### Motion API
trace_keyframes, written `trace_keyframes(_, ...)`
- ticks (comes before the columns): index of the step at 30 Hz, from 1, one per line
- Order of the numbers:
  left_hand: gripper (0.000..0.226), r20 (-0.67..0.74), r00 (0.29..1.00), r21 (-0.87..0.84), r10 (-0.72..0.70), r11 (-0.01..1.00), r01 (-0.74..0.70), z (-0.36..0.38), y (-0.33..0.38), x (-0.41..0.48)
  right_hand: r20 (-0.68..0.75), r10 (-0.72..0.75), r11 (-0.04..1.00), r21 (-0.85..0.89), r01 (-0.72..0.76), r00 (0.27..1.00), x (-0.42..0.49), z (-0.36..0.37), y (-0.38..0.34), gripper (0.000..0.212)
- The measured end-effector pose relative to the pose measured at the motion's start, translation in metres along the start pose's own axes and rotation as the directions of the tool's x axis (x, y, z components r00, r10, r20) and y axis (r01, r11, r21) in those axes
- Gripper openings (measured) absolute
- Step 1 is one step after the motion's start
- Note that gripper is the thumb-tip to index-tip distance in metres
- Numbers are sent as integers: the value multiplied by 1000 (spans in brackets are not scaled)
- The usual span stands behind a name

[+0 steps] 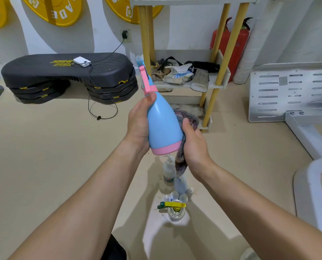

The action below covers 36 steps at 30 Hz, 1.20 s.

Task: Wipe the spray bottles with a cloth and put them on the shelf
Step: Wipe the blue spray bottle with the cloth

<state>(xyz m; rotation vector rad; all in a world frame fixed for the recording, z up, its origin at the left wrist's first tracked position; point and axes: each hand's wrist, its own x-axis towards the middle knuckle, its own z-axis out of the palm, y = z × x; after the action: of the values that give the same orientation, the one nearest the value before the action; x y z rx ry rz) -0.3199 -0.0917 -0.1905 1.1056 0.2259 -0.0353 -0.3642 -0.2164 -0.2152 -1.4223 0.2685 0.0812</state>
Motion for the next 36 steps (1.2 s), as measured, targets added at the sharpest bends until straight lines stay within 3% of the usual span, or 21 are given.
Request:
trace_keyframes(3, 46, 44, 999, -10, -18, 1000, 18, 0, -3, -2, 1, -25, 999, -20, 25, 1000, 2, 1, -9, 29)
trace_keyframes(5, 34, -10, 1000, 102, -7, 995, 7, 1, -4, -4, -3, -128, 989, -74, 127, 992, 1, 5, -12, 24)
trace_keyframes(7, 30, -61, 998, 195, 20, 981, -8, 3, -4, -7, 45, -273, 945, -174, 277, 961, 2, 5, -12, 37)
trace_keyframes(10, 38, -56, 995, 259, 77, 964, -60, 5, -8, -7, 164, -460, 784, -386, 486, 872, 2, 5, -14, 54)
trace_keyframes(14, 37, -36, 999, 156, -8, 988, 14, 13, -11, -12, 272, -522, 615, -537, 578, 808, 5, 2, -18, 58)
trace_keyframes(16, 38, -5, 999, 172, -36, 984, 37, 14, -13, -12, 295, -499, 629, -523, 575, 815, 9, -2, -16, 58)
trace_keyframes(20, 38, -13, 1000, 273, -16, 962, 19, 19, -17, -16, 219, -432, 795, -366, 484, 875, 16, -4, -9, 59)
trace_keyframes(25, 33, 43, 989, 382, 140, 912, -146, 24, -27, -16, 22, -266, 943, -203, 265, 964, 11, 1, -8, 25)
trace_keyframes(27, 25, 10, 982, 363, 187, 914, -178, 21, -28, -13, -46, -174, 978, -126, 167, 984, 7, 2, -9, 27)
trace_keyframes(30, 16, -49, 972, 268, 229, 941, -209, 19, -21, -9, -50, -155, 966, -215, 141, 987, 0, 2, -5, 42)
trace_keyframes(33, 25, -146, 957, 186, 249, 957, -221, 12, -10, -3, 0, -203, 902, -390, 187, 979, -4, 2, 10, 61)
trace_keyframes(36, 21, -168, 955, 146, 243, 965, -220, 6, -10, 0, 67, -308, 848, -433, 306, 949, -9, 6, 17, 58)
